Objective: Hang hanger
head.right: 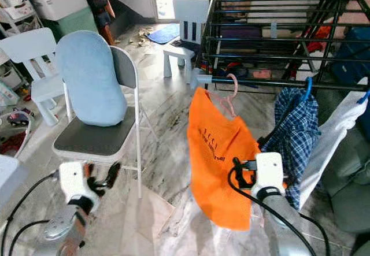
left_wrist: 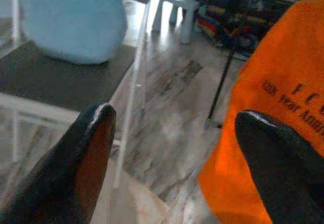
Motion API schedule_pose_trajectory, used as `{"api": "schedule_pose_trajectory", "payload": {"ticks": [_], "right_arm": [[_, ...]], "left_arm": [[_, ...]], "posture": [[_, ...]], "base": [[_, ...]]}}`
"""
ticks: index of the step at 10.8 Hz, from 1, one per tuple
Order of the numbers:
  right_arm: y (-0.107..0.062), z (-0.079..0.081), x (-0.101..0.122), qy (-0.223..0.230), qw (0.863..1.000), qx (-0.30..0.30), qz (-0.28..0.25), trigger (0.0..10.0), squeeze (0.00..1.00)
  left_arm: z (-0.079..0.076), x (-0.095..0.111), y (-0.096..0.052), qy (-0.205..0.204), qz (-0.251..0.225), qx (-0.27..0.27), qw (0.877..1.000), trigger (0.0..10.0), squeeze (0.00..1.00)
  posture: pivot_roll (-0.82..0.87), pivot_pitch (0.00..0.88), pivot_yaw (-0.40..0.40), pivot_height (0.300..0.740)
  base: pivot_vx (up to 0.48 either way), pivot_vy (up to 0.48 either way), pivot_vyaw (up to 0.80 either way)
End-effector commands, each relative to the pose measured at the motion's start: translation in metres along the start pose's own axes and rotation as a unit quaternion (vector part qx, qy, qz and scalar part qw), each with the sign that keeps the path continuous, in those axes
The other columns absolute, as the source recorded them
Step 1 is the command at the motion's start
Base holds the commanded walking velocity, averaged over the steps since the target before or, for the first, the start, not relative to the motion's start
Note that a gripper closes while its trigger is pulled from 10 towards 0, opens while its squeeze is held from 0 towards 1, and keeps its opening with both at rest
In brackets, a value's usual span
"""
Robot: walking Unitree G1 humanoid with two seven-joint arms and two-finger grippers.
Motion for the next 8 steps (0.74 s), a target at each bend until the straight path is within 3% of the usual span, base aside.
{"api": "schedule_pose_trajectory", "payload": {"ticks": [1,3,4,6,7,8], "right_arm": [[0.006,0.008,0.005,-0.002,1.0,0.013,-0.008,10.0,0.0],[0.006,0.022,0.009,-0.001,0.999,0.046,-0.02,10.0,0.0],[0.003,0.038,0.009,-0.019,0.996,0.087,-0.026,10.0,0.0],[-0.006,0.067,-0.013,-0.064,0.986,0.157,-0.004,10.0,0.0],[-0.008,0.068,-0.028,-0.083,0.983,0.164,0.013,10.0,0.0],[-0.008,0.066,-0.034,-0.084,0.983,0.163,0.019,10.0,0.0]], "left_arm": [[0.008,0.008,0.005,0.015,-0.011,0.012,1.0,10.0,0.0],[0.011,0.011,0.007,0.024,-0.02,0.021,0.999,10.0,0.0],[0.011,0.001,0.005,0.027,-0.007,0.019,0.999,10.0,0.0],[0.02,-0.039,-0.006,0.036,0.046,0.033,0.998,10.0,0.0],[0.027,-0.064,-0.017,0.044,0.083,0.041,0.995,10.0,0.0],[0.03,-0.074,-0.02,0.047,0.097,0.042,0.993,10.0,0.0]], "posture": [[-0.08,0.0,0.067,0.74],[-0.08,0.0,0.062,0.74],[-0.08,0.0,0.06,0.74],[-0.07,0.0,0.055,0.74],[-0.06,0.0,0.054,0.74],[-0.06,0.0,0.059,0.74]], "base": [[0.0,0.0,0.0],[0.0,0.0,0.0],[0.0,0.0,0.0],[0.0,0.0,0.0],[0.0,0.0,0.0],[0.0,0.0,0.0]]}}
Point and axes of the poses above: a point about 5 cm out from each wrist's last joint towards the gripper, its own y axis pointing out of the wrist towards the gripper, its own x axis along the axis of the wrist's last joint, z = x × y, the point moved 6 cm from there along y, pointing out of the wrist towards the gripper, and after that the axes turned 14 degrees about y, right-handed, at the moved point
